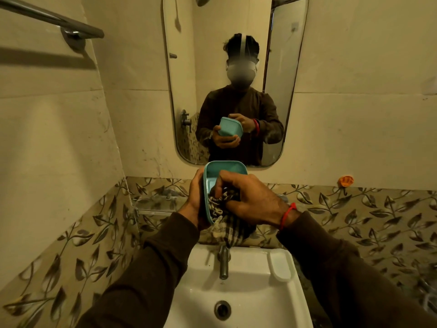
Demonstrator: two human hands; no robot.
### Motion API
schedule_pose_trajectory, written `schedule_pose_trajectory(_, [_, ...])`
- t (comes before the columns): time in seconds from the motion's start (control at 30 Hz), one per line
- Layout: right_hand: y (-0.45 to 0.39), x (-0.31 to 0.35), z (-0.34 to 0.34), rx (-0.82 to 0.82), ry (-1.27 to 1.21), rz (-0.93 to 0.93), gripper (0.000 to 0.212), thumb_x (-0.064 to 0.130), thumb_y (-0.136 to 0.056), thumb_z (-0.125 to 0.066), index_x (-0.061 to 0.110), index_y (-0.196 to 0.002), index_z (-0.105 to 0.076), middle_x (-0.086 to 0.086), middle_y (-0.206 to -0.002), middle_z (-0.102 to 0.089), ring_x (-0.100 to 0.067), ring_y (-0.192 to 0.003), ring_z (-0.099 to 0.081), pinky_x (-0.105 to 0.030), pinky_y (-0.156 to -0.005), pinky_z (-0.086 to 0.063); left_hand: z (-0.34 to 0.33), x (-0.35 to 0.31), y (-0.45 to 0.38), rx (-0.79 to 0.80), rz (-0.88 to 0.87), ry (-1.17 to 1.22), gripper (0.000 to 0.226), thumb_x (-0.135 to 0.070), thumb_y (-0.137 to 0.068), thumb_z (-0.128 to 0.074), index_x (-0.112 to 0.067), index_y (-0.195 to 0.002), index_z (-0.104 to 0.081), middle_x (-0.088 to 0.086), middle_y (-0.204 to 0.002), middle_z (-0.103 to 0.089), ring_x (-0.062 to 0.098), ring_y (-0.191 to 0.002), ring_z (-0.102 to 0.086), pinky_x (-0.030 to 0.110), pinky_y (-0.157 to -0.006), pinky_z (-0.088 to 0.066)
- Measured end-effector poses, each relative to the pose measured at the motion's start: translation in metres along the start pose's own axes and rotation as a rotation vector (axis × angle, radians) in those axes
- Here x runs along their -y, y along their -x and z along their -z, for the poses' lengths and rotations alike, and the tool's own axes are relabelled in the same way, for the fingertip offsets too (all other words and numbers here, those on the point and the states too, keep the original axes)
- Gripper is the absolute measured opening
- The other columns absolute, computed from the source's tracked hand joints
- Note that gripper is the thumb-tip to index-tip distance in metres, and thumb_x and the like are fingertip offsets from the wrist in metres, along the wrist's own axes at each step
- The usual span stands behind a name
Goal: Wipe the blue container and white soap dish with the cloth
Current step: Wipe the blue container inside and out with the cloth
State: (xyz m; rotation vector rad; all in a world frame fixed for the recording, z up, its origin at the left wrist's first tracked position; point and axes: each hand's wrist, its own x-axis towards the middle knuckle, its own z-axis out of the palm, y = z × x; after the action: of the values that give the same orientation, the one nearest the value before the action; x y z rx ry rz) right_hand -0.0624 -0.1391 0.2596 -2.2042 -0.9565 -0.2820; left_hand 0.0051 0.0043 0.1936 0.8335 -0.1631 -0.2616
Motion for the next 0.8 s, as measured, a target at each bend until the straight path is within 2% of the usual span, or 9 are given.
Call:
schedule_pose_trajectory(0.1, [-0.008,0.0,0.002,-0.027,-0.006,-0.048,0.023,0.005,-0.08,-0.067,0.021,-0.094,-0.06,0.006,-0.102,-0.064,-0.011,-0.1,-0.06,-0.03,-0.084,-0.055,0.002,0.001,-0.005,-0.017,0.07,0.05,0.072,-0.056,-0.099,-0.031,-0.01,-0.085,-0.084,0.017,-0.092,-0.079,0.03,-0.081,-0.077,0.037,-0.063,-0.062])
schedule_pose_trajectory(0.2, [-0.018,-0.001,0.004,-0.235,0.034,-0.121,0.025,0.006,-0.081,-0.071,0.023,-0.097,-0.062,0.005,-0.106,-0.065,-0.012,-0.105,-0.059,-0.029,-0.089,-0.053,0.003,0.003,-0.001,0.005,0.178,0.026,0.074,-0.064,-0.095,-0.03,-0.012,-0.094,-0.083,0.019,-0.104,-0.077,0.036,-0.09,-0.076,0.047,-0.073,-0.062])
schedule_pose_trajectory(0.27, [-0.025,-0.002,0.008,-0.298,0.111,-0.15,0.025,0.006,-0.081,-0.071,0.02,-0.1,-0.063,0.002,-0.109,-0.064,-0.015,-0.107,-0.058,-0.025,-0.088,-0.05,0.004,0.008,0.004,0.047,0.266,0.024,0.078,-0.071,-0.091,-0.03,-0.014,-0.099,-0.082,0.02,-0.11,-0.076,0.042,-0.093,-0.074,0.056,-0.072,-0.061])
schedule_pose_trajectory(0.33, [-0.03,-0.001,0.008,-0.221,0.237,-0.174,0.027,0.007,-0.083,-0.069,0.018,-0.106,-0.062,-0.002,-0.115,-0.061,-0.018,-0.109,-0.056,-0.024,-0.087,-0.046,0.004,0.01,0.007,0.051,0.291,0.042,0.078,-0.073,-0.091,-0.031,-0.014,-0.098,-0.083,0.023,-0.108,-0.075,0.044,-0.089,-0.074,0.059,-0.07,-0.06])
schedule_pose_trajectory(0.47, [-0.035,0.002,0.0,-0.055,0.392,-0.218,0.033,0.01,-0.085,-0.067,0.014,-0.117,-0.058,-0.007,-0.12,-0.059,-0.024,-0.111,-0.056,-0.03,-0.089,-0.048,0.005,0.013,0.008,0.03,0.27,0.001,0.071,-0.067,-0.091,-0.036,-0.014,-0.091,-0.083,0.02,-0.1,-0.077,0.042,-0.084,-0.075,0.058,-0.077,-0.055])
schedule_pose_trajectory(0.57, [-0.034,0.003,-0.003,0.002,0.421,-0.248,0.036,0.013,-0.086,-0.067,0.014,-0.119,-0.052,-0.01,-0.119,-0.058,-0.027,-0.11,-0.056,-0.033,-0.088,-0.05,0.004,0.016,0.011,0.057,0.286,0.041,0.066,-0.066,-0.079,-0.047,-0.012,-0.087,-0.084,0.022,-0.096,-0.077,0.043,-0.08,-0.075,0.061,-0.067,-0.06])
schedule_pose_trajectory(0.63, [-0.03,0.003,-0.002,0.05,0.417,-0.216,0.034,0.016,-0.086,-0.068,0.017,-0.115,-0.051,-0.011,-0.115,-0.06,-0.028,-0.106,-0.058,-0.036,-0.088,-0.053,0.007,0.018,0.012,0.039,0.299,0.045,0.071,-0.069,-0.085,-0.042,-0.012,-0.092,-0.083,0.023,-0.099,-0.077,0.044,-0.082,-0.075,0.061,-0.064,-0.06])
schedule_pose_trajectory(0.73, [-0.023,0.006,0.006,0.155,0.366,-0.114,0.026,0.018,-0.084,-0.069,0.019,-0.107,-0.058,-0.005,-0.11,-0.064,-0.022,-0.103,-0.06,-0.035,-0.086,-0.054,0.012,0.017,0.015,0.012,0.303,0.035,0.07,-0.067,-0.083,-0.042,-0.011,-0.091,-0.083,0.021,-0.095,-0.078,0.038,-0.081,-0.076,0.05,-0.067,-0.062])
schedule_pose_trajectory(0.8, [-0.019,0.008,0.009,0.266,0.338,-0.071,0.026,0.016,-0.084,-0.069,0.02,-0.108,-0.059,-0.002,-0.112,-0.064,-0.018,-0.103,-0.058,-0.033,-0.086,-0.053,0.014,0.015,0.015,-0.008,0.283,0.027,0.065,-0.063,-0.077,-0.047,-0.011,-0.091,-0.083,0.02,-0.1,-0.077,0.035,-0.085,-0.076,0.045,-0.077,-0.06])
